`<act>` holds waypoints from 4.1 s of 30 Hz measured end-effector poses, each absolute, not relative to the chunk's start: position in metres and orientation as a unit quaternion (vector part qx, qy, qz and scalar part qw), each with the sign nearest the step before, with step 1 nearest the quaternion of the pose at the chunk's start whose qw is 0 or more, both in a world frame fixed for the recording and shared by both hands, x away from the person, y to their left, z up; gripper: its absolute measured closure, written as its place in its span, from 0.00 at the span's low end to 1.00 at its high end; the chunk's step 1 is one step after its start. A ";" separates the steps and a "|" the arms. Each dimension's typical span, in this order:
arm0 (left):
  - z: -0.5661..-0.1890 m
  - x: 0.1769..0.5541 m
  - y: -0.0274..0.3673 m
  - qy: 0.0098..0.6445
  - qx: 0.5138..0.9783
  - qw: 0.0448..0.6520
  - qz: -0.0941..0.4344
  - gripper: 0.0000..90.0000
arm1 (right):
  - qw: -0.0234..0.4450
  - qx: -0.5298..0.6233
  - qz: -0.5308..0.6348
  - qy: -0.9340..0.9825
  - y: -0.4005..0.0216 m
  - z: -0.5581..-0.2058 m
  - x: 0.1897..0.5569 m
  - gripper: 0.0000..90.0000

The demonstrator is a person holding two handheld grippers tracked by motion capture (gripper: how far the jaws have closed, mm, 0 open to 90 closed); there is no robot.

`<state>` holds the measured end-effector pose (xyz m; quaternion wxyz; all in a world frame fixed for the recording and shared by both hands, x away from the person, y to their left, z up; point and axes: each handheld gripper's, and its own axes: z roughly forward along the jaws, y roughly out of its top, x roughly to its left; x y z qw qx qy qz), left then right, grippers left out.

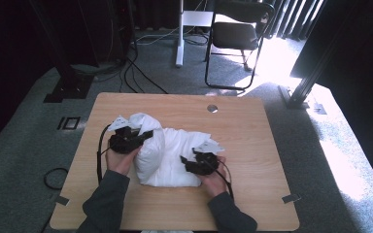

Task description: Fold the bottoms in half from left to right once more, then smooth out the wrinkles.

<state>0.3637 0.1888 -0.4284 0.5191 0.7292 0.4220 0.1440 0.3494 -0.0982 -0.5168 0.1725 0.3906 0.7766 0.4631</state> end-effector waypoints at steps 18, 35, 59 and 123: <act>-0.431 0.370 0.148 0.401 0.748 0.513 0.129 0.92 | 0.185 0.458 0.376 0.784 -0.154 -0.561 0.367 0.37; -0.449 0.369 0.079 0.368 0.771 0.510 0.096 0.91 | 0.187 0.426 0.381 0.799 -0.116 -0.562 0.367 0.41; -0.528 0.371 0.029 0.319 0.830 0.446 0.101 0.70 | 0.196 0.465 0.452 0.736 -0.188 -0.490 0.373 0.43; -0.518 0.387 0.106 0.374 0.806 0.443 0.122 0.70 | 0.182 0.532 0.360 0.745 -0.198 -0.516 0.395 0.73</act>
